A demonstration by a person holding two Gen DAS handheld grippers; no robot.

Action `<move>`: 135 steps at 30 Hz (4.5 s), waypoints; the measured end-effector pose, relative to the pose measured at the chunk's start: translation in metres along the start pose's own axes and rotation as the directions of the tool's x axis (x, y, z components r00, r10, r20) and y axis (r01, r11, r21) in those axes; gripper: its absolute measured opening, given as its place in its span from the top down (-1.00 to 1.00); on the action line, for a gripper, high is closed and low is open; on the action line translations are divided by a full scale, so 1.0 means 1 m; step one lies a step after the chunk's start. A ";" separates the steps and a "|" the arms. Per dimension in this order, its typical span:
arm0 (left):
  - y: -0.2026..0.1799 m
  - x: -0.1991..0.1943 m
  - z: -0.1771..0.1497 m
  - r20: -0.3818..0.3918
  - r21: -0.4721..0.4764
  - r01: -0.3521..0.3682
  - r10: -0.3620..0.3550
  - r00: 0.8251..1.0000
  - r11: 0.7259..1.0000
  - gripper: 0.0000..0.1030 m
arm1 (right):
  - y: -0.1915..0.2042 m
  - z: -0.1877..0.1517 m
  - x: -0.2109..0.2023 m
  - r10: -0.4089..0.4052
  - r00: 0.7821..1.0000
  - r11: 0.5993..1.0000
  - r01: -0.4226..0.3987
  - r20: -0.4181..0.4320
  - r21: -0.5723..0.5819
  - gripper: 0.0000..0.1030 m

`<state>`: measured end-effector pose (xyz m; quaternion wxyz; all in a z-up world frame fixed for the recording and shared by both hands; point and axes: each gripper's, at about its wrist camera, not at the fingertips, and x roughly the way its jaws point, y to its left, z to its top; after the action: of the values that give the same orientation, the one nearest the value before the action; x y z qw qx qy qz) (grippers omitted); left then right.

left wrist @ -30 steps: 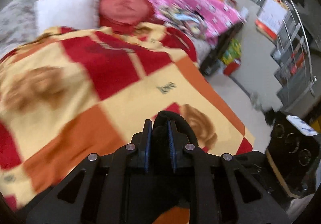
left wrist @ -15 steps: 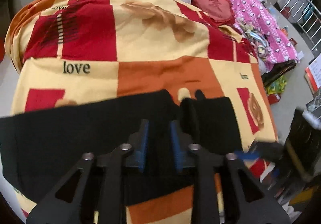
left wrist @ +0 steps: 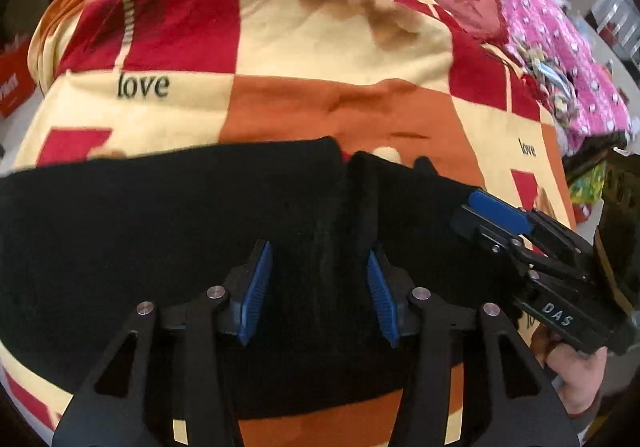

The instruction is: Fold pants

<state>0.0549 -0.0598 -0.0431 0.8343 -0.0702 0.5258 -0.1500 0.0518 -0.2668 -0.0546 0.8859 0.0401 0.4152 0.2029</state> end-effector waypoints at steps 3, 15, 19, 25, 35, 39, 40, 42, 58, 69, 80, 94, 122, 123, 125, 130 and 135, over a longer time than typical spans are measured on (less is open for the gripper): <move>0.002 -0.002 -0.002 0.004 -0.007 0.008 -0.008 1.000 1.000 0.08 | 0.000 0.007 0.003 0.001 1.000 1.000 -0.001 -0.011 0.007 0.22; -0.001 -0.007 -0.014 0.048 -0.004 -0.029 0.029 0.998 1.000 0.07 | 0.031 -0.035 -0.040 0.011 1.000 0.998 -0.012 -0.016 -0.056 0.21; -0.001 -0.008 -0.016 0.054 -0.009 -0.033 0.033 0.998 0.999 0.07 | 0.035 -0.043 -0.032 -0.030 0.998 0.996 0.026 -0.051 -0.080 0.21; 0.004 -0.017 -0.022 0.043 -0.025 -0.026 0.027 0.999 0.999 0.07 | 0.040 -0.023 -0.042 -0.016 1.000 0.997 0.014 -0.018 -0.072 0.21; 0.028 -0.033 -0.031 0.058 -0.064 -0.081 0.085 0.995 0.995 0.07 | 0.067 0.021 0.012 0.011 0.999 0.995 -0.014 -0.032 -0.104 0.21; 0.036 -0.033 -0.030 0.055 -0.081 -0.077 0.082 0.995 0.994 0.06 | 0.080 0.024 0.041 -0.035 0.996 0.988 0.022 -0.082 -0.156 0.19; 0.037 -0.033 -0.030 0.054 -0.082 -0.075 0.080 0.995 0.994 0.06 | 0.080 0.025 0.043 -0.024 0.997 0.987 0.011 -0.080 -0.158 0.15; 0.039 -0.033 -0.030 0.054 -0.087 -0.068 0.073 0.996 0.994 0.06 | 0.077 0.028 0.042 -0.002 0.996 0.991 -0.010 -0.088 -0.136 0.14; 0.056 -0.049 -0.036 0.057 -0.137 -0.073 0.081 0.995 0.988 0.06 | 0.102 0.042 0.031 0.095 0.994 0.986 -0.102 -0.059 -0.128 0.14; 0.120 -0.092 -0.071 0.115 -0.311 -0.035 0.074 0.991 0.950 0.06 | 0.129 0.043 0.044 0.166 0.982 0.966 -0.179 -0.086 -0.184 0.07; 0.179 -0.102 -0.110 0.110 -0.485 -0.016 0.079 0.991 0.874 -0.11 | 0.189 0.038 0.095 0.179 0.965 0.922 -0.233 -0.194 -0.308 0.07; 0.189 -0.084 -0.079 0.201 -0.491 0.126 -0.029 0.979 0.862 -0.23 | 0.187 0.055 0.113 0.246 0.951 0.933 -0.285 -0.185 -0.221 0.03; 0.208 -0.086 -0.078 0.291 -0.497 0.219 -0.077 0.954 0.840 -0.28 | 0.301 0.117 0.191 0.332 0.845 0.747 -0.507 -0.420 -0.430 -0.06; 0.209 -0.085 -0.077 0.293 -0.497 0.224 -0.080 0.953 0.838 -0.28 | 0.306 0.117 0.198 0.319 0.841 0.738 -0.510 -0.436 -0.442 -0.06; 0.212 -0.085 -0.077 0.300 -0.500 0.237 -0.090 0.950 0.833 -0.28 | 0.316 0.113 0.213 0.301 0.826 0.724 -0.523 -0.477 -0.449 -0.06; 0.214 -0.084 -0.075 0.318 -0.496 0.248 -0.092 0.944 0.832 -0.28 | 0.318 0.113 0.234 0.393 0.771 0.711 -0.601 -0.501 -0.367 -0.07; 0.214 -0.083 -0.069 0.322 -0.482 0.224 -0.066 0.944 0.847 0.08 | 0.307 0.109 0.228 0.422 0.784 0.726 -0.594 -0.456 -0.348 0.44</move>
<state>-0.0023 0.1717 -0.0611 0.8401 -0.3507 0.4100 -0.0558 0.1645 0.1140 -0.0737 0.6887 -0.0998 0.4733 0.5401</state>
